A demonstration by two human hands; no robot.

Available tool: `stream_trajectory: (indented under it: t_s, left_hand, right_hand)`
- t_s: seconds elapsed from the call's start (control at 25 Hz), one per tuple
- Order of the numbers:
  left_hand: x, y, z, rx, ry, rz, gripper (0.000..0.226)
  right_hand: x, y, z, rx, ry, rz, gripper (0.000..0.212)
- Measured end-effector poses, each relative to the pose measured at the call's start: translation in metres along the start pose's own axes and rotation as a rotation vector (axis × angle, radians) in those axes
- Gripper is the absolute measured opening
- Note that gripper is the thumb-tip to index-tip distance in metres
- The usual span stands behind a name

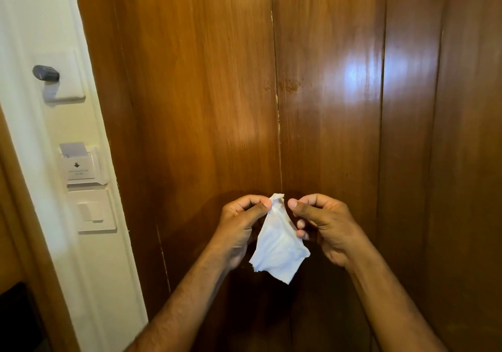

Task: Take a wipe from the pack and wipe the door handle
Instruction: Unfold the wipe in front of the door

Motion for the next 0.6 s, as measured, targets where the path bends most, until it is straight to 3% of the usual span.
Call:
stream_trajectory:
  t_s: [0.08,0.16,0.32,0.52,0.6]
  left_hand:
    - [-0.002,0.001,-0.002,0.046,0.021,-0.03,0.014]
    - [-0.006,0.002,-0.005,0.074,0.027,-0.078,0.017]
    - [-0.01,0.006,-0.009,0.082,-0.03,-0.136,0.022]
    - [-0.014,0.014,-0.013,0.028,-0.072,-0.163,0.02]
    - [-0.012,0.015,-0.012,-0.024,-0.096,-0.15,0.016]
  right_hand:
    - [-0.007,0.004,0.0,0.037,0.101,-0.106,0.013]
    - [-0.004,0.001,-0.004,0.082,0.209,-0.102,0.023]
    - [0.024,-0.001,0.01,-0.087,0.148,0.108,0.024]
    - [0.023,-0.002,0.025,-0.171,0.173,0.12,0.032]
    - [0.018,-0.003,0.036,-0.194,0.226,0.082,0.02]
Point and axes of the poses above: each hand's wrist, its own y-axis away from the middle knuckle, its own z-axis out of the palm, x = y × z, the point moved 10 cm from there along -y, towards the middle knuckle, and after that the axes turned 8 degrees about z, right-handed, at the moved point
